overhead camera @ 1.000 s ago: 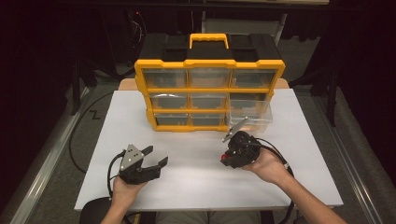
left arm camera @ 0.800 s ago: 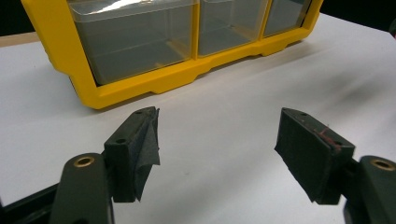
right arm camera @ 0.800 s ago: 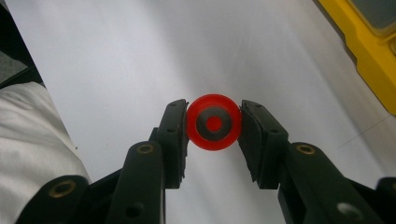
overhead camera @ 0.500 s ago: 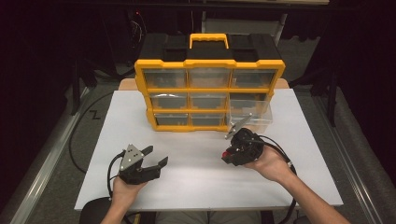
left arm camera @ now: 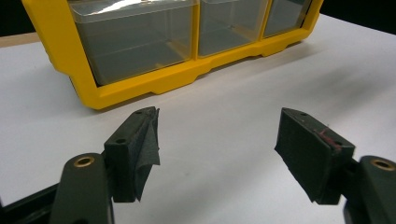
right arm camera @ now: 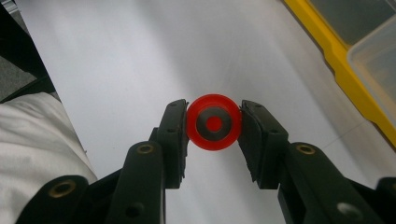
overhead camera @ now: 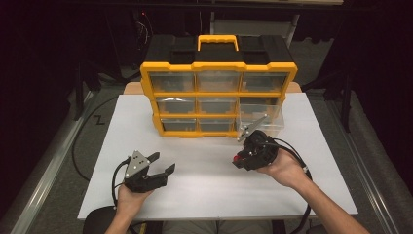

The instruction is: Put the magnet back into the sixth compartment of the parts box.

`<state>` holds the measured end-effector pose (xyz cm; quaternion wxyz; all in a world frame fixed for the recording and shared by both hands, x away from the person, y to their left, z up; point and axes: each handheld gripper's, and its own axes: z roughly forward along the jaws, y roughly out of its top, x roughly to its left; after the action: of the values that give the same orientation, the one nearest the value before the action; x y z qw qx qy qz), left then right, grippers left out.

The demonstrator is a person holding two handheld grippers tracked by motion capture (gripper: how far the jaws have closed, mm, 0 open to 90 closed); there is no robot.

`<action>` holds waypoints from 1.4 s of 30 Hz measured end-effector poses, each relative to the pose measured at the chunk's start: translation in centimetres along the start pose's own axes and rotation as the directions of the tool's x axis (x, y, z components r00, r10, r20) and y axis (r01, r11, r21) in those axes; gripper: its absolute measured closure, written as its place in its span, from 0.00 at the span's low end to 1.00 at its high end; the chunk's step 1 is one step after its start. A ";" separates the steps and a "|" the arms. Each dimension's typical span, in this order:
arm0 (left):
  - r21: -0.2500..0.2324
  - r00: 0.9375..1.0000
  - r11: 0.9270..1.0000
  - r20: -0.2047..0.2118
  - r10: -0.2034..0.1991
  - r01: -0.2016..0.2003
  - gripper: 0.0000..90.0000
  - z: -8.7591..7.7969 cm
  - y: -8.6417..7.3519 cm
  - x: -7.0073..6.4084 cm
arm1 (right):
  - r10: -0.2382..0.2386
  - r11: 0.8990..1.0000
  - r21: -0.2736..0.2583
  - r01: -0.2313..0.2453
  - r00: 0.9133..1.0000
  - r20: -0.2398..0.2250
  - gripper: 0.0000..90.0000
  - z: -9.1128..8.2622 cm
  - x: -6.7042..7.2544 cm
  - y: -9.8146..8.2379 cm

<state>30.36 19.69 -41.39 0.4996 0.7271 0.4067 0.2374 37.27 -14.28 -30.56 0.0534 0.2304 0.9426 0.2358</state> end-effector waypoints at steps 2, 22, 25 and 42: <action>-0.001 1.000 1.000 0.000 0.000 0.000 0.33 0.0 0.0 0.0 | 0.000 1.000 -0.006 0.000 1.000 -0.001 0.72 -0.2 -0.1 0.0; -0.003 1.000 1.000 0.001 -0.002 0.002 0.33 0.0 0.0 0.0 | -0.008 0.999 -0.040 0.009 1.000 0.003 0.72 -2.0 -0.2 0.7; -0.003 1.000 1.000 0.002 -0.001 0.001 0.33 0.0 0.0 0.0 | -0.009 0.999 -0.045 0.009 1.000 0.001 0.72 -2.2 -0.2 0.7; -0.001 1.000 1.000 0.001 -0.002 0.002 0.33 0.0 0.0 0.0 | -0.017 0.996 -0.084 0.017 1.000 0.002 0.72 -3.8 -0.4 1.3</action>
<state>30.37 19.67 -41.40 0.5004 0.7267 0.4068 0.2366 37.35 -15.04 -26.64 0.0655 0.2200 0.9338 0.2744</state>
